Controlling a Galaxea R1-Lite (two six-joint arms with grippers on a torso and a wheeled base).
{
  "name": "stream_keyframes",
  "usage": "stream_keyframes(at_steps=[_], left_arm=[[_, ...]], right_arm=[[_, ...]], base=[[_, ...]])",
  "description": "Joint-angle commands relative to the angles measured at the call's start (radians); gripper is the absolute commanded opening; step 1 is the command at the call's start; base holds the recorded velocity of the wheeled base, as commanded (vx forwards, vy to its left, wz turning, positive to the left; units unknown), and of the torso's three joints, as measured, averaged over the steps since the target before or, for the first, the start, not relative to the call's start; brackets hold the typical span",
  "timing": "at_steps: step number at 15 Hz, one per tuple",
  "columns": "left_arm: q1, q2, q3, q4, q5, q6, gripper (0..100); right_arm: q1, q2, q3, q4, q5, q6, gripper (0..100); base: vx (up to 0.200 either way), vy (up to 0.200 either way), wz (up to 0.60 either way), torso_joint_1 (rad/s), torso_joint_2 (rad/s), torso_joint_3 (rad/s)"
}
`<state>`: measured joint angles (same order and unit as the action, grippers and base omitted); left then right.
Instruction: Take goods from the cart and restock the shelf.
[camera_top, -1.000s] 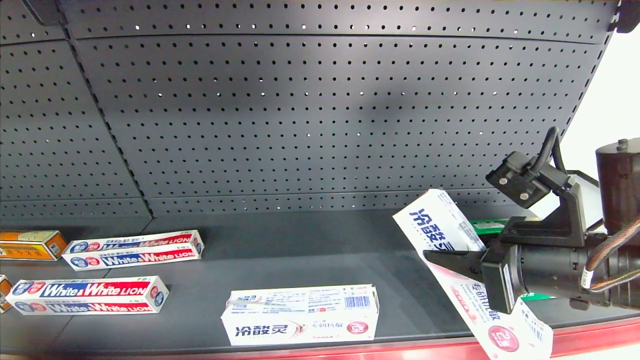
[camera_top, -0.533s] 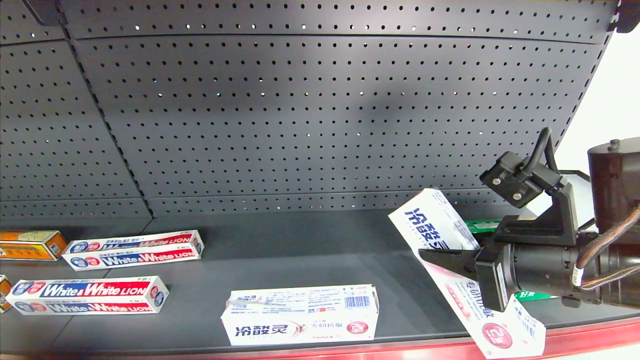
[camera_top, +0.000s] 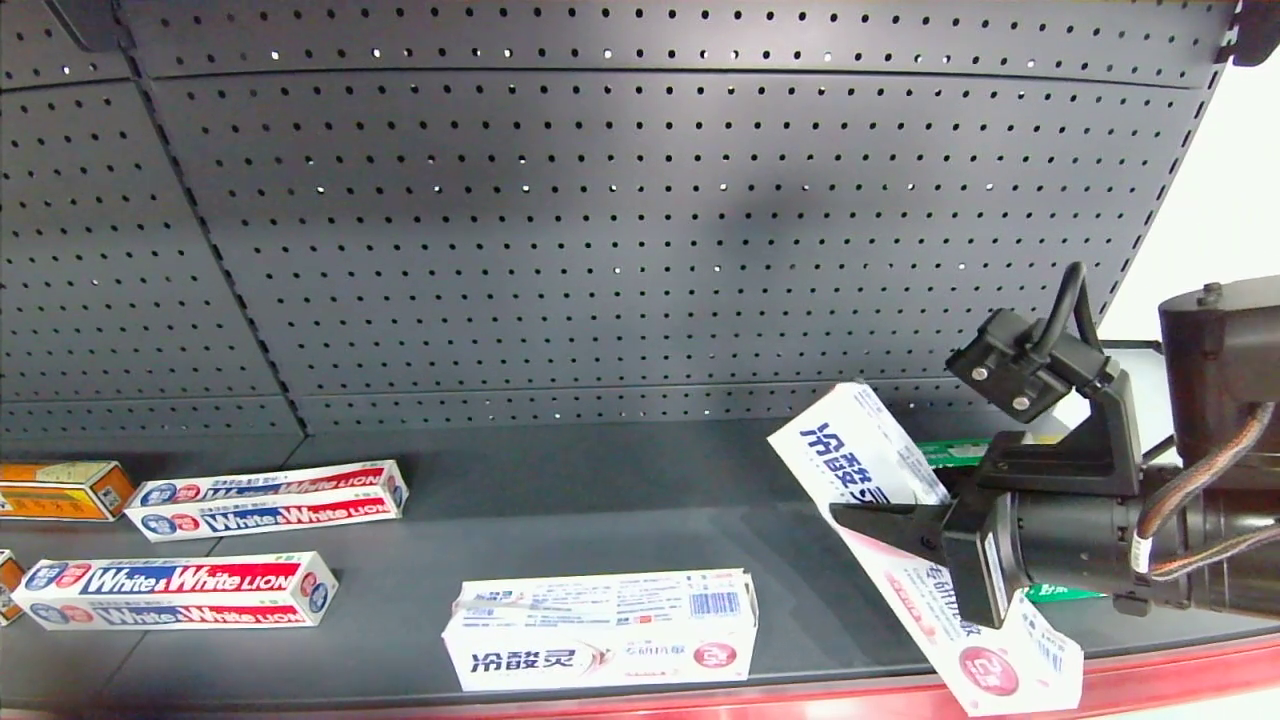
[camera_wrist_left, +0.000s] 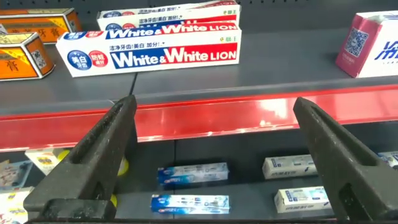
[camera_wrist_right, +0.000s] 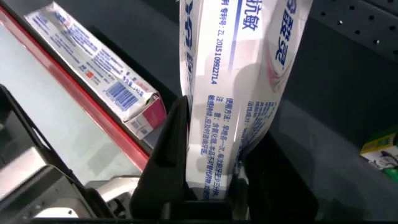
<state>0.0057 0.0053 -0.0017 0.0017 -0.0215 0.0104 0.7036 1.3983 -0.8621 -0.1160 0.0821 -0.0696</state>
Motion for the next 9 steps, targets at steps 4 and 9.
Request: stream_keyframes(at_steps=[4, 9], left_arm=[[0.0, -0.005, 0.0, 0.0, 0.0, 0.0, 100], [0.0, -0.005, 0.0, 0.0, 0.0, 0.0, 100]], right_arm=[[-0.021, 0.044, -0.067, 0.03, 0.001, -0.075, 0], [-0.044, 0.12, -0.189, 0.13, 0.034, -0.202, 0]], base=[[0.0, 0.0, 0.0, 0.0, 0.0, 0.0], [0.0, 0.0, 0.0, 0.0, 0.0, 0.0]])
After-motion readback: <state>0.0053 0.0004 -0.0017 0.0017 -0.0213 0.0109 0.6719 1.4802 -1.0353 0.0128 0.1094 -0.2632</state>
